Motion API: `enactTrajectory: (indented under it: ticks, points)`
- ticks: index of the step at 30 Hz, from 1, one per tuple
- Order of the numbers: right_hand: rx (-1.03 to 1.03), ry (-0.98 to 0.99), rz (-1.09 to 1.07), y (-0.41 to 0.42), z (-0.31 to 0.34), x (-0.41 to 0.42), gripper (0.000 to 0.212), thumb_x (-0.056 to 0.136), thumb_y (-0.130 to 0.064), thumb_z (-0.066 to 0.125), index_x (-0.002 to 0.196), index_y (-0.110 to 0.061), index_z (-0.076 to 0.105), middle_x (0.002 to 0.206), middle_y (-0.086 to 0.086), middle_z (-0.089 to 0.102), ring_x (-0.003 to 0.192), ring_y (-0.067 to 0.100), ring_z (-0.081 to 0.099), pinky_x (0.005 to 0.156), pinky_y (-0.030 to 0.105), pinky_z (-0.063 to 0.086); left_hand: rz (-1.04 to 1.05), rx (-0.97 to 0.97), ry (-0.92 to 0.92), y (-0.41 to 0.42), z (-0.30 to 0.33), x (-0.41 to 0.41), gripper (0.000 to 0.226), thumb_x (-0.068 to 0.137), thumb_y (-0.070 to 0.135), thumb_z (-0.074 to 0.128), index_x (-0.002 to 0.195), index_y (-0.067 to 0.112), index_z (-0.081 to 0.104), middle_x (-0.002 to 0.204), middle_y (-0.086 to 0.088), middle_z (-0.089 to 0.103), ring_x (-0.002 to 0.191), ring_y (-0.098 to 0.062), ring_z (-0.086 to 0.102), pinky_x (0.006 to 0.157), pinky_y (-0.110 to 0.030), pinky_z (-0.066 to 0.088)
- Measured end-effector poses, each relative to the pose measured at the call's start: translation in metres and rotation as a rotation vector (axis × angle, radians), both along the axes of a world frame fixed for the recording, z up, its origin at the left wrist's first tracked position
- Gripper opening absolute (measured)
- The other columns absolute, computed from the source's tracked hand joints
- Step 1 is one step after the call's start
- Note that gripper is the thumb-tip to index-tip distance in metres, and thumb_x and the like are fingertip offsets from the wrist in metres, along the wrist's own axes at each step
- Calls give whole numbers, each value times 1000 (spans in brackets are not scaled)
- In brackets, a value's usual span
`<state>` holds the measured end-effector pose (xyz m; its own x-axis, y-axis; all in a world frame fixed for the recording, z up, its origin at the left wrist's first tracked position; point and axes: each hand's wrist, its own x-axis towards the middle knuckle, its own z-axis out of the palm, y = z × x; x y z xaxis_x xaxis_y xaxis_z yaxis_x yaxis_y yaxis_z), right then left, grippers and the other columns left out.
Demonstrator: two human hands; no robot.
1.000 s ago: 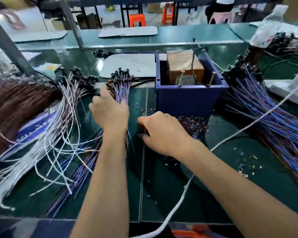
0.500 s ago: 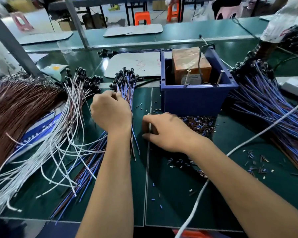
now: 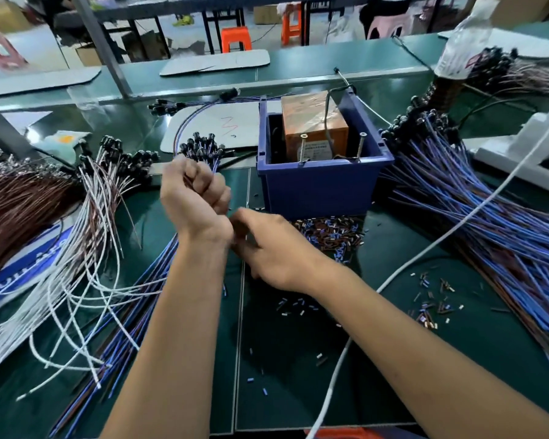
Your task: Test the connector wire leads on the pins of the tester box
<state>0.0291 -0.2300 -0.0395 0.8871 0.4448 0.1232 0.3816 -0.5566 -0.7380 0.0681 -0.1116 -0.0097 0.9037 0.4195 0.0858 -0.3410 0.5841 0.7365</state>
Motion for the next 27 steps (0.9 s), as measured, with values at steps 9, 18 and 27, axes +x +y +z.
enactTrajectory:
  ticks: [9, 18, 27]
  points:
    - [628, 358, -45, -5, 2, 3, 17, 107, -21, 58, 123, -16, 56, 70, 5, 66, 54, 22, 57, 44, 28, 44, -467, -417, -162, 1, 4, -5, 45, 106, 43, 37, 68, 18, 33, 68, 3, 23, 58, -11, 20, 52, -23, 21]
    - [235, 9, -97, -77, 20, 0, 17, 103, -20, 64, 95, -11, 76, 55, -1, 63, 48, 2, 49, 53, 14, 39, -403, -586, -65, 25, 3, 4, 53, 110, 44, 30, 64, 19, 37, 59, 6, 32, 50, -10, 27, 49, -20, 23]
    - [213, -171, -375, -147, -2, -1, 13, 100, -19, 69, 91, -17, 78, 60, -5, 66, 54, 4, 58, 60, 22, 49, -284, -558, 24, 44, 0, 8, 55, 106, 57, 36, 65, 21, 42, 52, 9, 35, 40, -5, 26, 39, -15, 18]
